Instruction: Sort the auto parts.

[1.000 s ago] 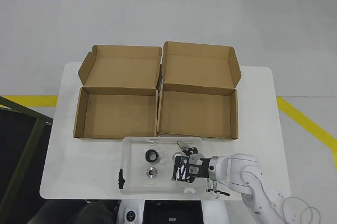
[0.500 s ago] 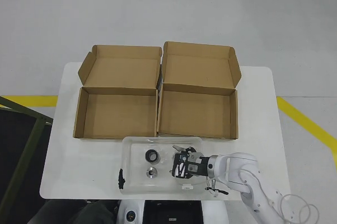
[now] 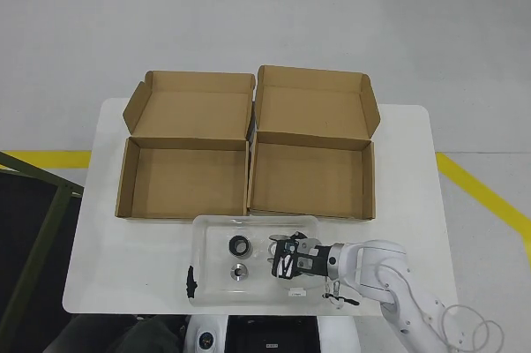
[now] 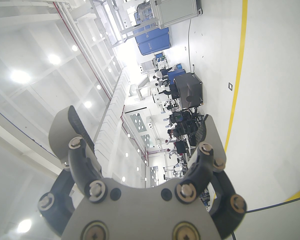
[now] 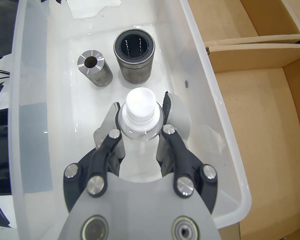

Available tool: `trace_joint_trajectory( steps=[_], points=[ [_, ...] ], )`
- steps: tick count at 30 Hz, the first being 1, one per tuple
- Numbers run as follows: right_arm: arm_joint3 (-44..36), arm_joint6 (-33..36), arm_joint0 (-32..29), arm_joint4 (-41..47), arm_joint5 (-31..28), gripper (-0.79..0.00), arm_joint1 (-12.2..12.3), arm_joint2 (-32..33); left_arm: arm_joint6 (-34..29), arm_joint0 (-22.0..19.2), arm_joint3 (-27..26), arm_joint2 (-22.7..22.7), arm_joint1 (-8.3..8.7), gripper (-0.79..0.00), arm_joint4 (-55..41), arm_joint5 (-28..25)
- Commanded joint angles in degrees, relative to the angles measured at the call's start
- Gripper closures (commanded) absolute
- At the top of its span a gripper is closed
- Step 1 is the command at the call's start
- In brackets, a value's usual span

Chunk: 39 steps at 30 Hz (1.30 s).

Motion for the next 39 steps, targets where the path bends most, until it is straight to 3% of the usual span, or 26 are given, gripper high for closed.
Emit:
trace_joint_trajectory(
  steps=[1, 21, 39],
  points=[
    [-0.7, -0.2, -0.1, 0.6, -0.5, 0.0, 0.1, 0.1, 0.0, 0.0, 0.0, 0.0, 0.0, -0.785, 0.0, 0.0],
    [-6.7, -9.4, 2.6, 10.8, -6.0, 0.0, 1.3, 3.0, 0.0, 0.0, 0.0, 0.0, 0.0, -0.785, 0.0, 0.0],
    [-8.3, -14.1, 5.4, 22.6, -0.8, 0.0, 2.0, 8.9, 0.0, 0.0, 0.0, 0.0, 0.0, -0.785, 0.0, 0.0]
  ],
)
